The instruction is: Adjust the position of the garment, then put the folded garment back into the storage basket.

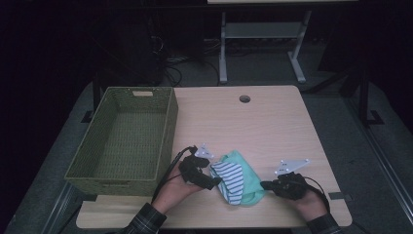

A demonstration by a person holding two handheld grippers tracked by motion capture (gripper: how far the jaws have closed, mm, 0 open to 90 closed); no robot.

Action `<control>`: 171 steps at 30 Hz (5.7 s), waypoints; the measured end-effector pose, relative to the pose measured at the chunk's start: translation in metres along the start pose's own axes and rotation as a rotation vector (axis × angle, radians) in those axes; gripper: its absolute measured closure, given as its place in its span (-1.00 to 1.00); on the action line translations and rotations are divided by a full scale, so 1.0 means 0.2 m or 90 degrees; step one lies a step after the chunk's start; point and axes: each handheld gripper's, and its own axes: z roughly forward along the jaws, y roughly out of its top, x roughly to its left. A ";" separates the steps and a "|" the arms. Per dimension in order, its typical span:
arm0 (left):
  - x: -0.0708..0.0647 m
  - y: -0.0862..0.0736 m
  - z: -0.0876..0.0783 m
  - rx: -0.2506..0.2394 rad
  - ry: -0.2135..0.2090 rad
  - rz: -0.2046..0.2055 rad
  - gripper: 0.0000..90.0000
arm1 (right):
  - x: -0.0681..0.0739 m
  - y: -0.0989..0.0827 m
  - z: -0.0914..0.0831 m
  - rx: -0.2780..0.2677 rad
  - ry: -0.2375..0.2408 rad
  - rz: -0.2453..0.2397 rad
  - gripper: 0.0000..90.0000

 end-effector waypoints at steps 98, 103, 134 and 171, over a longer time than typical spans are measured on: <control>-0.09 0.14 0.20 0.143 -0.096 0.102 0.57 | -0.33 -0.16 -0.08 -0.058 -0.240 0.137 -0.81; -0.07 0.16 0.15 0.128 -0.107 0.085 0.57 | -0.33 -0.16 -0.08 -0.058 -0.240 0.136 -0.81; -0.06 0.32 -0.08 0.090 -0.104 0.091 0.56 | -0.33 -0.16 -0.08 -0.056 -0.241 0.137 -0.82; 0.10 0.38 -0.47 0.061 -0.011 0.070 0.55 | -0.33 -0.16 -0.08 -0.056 -0.241 0.137 -0.82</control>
